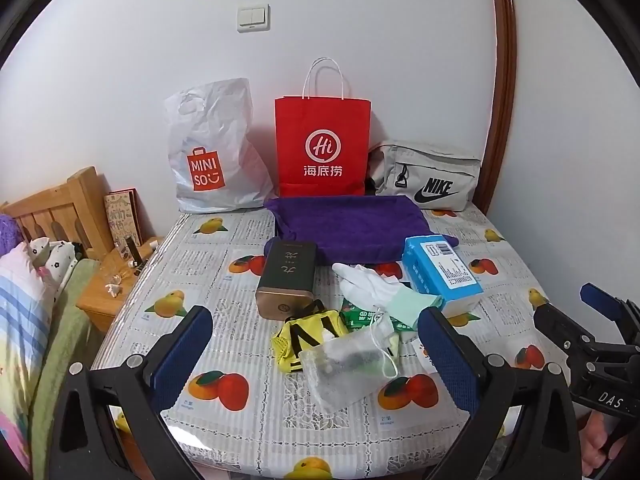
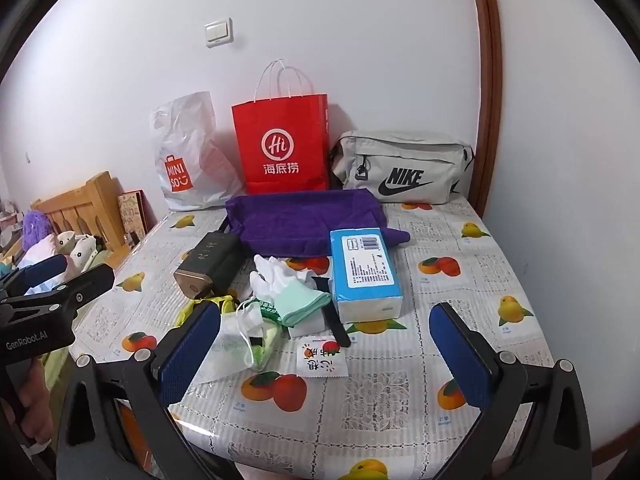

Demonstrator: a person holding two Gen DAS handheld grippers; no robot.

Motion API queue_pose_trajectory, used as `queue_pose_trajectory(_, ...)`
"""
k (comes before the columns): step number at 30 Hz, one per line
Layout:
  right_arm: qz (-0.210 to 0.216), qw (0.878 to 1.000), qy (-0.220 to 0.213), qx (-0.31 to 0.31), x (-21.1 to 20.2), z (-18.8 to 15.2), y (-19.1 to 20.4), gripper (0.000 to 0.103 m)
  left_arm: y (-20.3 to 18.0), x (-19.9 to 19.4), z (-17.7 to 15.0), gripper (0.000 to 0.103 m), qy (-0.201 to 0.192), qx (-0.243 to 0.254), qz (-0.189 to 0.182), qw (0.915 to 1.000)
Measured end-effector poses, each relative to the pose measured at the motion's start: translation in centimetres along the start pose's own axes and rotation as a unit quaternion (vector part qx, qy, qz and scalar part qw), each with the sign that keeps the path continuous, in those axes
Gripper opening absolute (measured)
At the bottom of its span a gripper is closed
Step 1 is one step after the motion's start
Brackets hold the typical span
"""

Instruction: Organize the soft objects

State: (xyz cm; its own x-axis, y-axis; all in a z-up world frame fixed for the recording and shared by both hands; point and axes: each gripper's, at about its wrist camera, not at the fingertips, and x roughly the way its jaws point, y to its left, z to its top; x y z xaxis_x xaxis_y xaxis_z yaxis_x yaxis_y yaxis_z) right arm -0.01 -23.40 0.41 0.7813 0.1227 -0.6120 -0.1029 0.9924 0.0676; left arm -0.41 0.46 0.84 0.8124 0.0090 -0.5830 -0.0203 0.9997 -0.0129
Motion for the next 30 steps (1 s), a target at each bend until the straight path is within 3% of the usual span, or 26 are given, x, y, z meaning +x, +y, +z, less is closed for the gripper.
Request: queue_pose_trajectory(30,0.003,1.000,-0.011,0.006,-0.46,-0.29,-0.15,0.103,-0.02,-0.23,-0.21,0.103,-0.004,0.000,0.000,1.0000)
